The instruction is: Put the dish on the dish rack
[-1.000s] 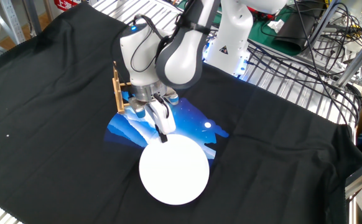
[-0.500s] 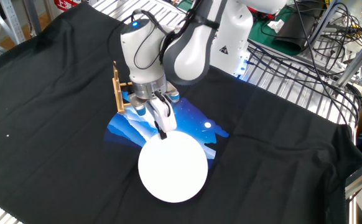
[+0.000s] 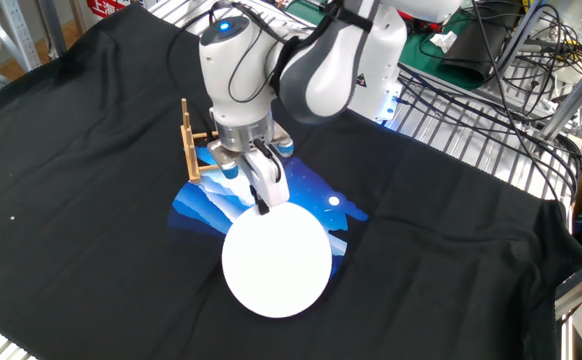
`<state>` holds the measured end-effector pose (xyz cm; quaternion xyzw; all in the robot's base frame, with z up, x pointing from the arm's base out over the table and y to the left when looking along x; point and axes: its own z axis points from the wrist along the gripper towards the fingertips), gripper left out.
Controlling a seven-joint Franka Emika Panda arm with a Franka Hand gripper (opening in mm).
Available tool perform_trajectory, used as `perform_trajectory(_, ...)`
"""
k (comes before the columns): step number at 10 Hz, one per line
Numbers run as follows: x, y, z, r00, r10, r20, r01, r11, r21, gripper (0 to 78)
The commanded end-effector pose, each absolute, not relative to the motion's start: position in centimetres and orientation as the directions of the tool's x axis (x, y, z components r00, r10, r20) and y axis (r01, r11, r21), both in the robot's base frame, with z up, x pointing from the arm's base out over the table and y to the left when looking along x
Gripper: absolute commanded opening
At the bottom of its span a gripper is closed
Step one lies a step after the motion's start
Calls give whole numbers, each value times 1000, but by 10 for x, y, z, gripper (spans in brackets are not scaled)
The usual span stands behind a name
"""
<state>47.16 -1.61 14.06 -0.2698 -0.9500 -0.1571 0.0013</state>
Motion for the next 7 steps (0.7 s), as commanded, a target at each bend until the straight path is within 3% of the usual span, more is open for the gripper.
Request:
perform_trajectory(1,471,-19,156,-864,498,66,499,833,240,11)
perform_trajectory(7,467,-27,171,-877,478,48,478,861,170,11)
